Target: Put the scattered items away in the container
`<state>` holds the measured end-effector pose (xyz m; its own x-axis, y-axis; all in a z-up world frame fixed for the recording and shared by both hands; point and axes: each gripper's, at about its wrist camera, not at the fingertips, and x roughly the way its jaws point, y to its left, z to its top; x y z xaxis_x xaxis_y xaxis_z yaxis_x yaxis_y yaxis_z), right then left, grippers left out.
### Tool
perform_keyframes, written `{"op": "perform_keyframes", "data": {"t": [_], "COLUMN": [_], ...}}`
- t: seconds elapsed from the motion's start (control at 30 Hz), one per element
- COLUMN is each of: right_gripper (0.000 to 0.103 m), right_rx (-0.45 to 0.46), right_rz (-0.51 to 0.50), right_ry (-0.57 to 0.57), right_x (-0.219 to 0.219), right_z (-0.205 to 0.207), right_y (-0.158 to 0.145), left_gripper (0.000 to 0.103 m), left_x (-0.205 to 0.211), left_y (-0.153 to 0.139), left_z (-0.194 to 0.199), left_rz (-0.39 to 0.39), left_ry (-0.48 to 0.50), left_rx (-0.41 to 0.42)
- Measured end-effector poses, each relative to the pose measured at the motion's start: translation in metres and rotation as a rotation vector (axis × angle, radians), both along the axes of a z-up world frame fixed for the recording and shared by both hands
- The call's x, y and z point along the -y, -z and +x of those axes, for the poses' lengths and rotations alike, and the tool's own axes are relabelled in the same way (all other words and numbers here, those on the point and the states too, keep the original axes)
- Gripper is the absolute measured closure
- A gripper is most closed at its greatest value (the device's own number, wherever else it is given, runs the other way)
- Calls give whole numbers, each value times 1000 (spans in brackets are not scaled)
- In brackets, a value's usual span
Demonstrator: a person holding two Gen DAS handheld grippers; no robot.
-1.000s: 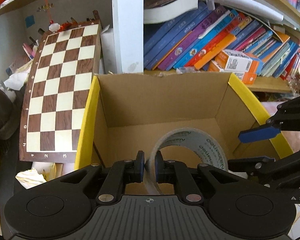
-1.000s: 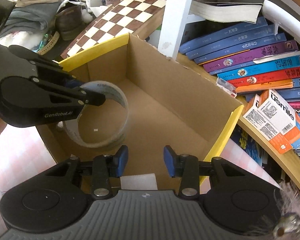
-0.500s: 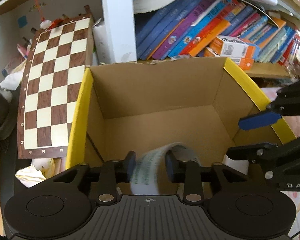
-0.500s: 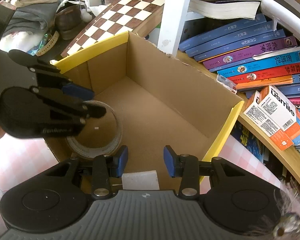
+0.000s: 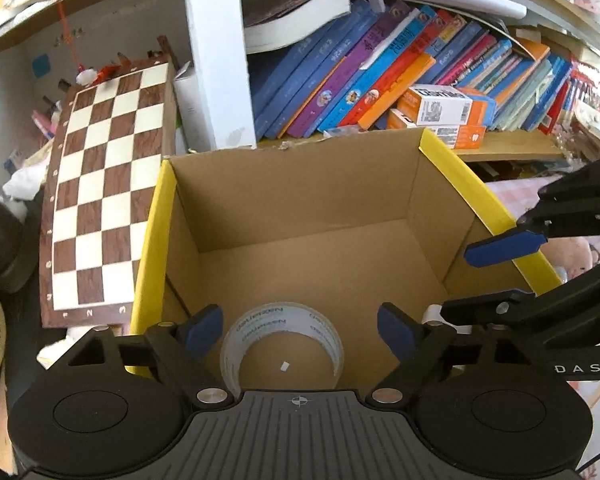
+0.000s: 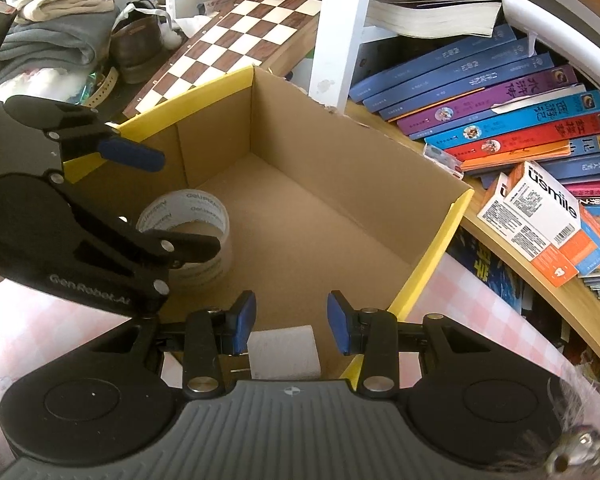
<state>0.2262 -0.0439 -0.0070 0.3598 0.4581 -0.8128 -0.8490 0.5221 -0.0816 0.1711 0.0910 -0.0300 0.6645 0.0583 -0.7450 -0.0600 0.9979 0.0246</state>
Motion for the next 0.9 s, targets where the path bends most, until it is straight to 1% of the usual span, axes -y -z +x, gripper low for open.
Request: {"op": "perform_keyframes", "data": {"t": [0.33,0.47,0.63,0.7,0.9], "right_gripper": [65,64,64,62,61], "right_rx": [20,20,23,24,14], "right_rz": [30,46,70,84,133], "right_ry": [24,43,74,87,157], "right_x": [12,20,34,41,63], "right_z": [-12,-19,-30,-34,-47], "right_y": [-15,-19,-25,-27,-32], "left_gripper": [16,16,16,16,16], "left_x": [1,4,7,10,20], "left_y": [-15,-24,-31,-34,-46], "left_z": [-18,-28,-40,-45,-64], "left_rz": [22,28,28,28,21], "left_ry": [-19,-20,-26,-29,-25], "left_rx": [36,62,79,85,118]}}
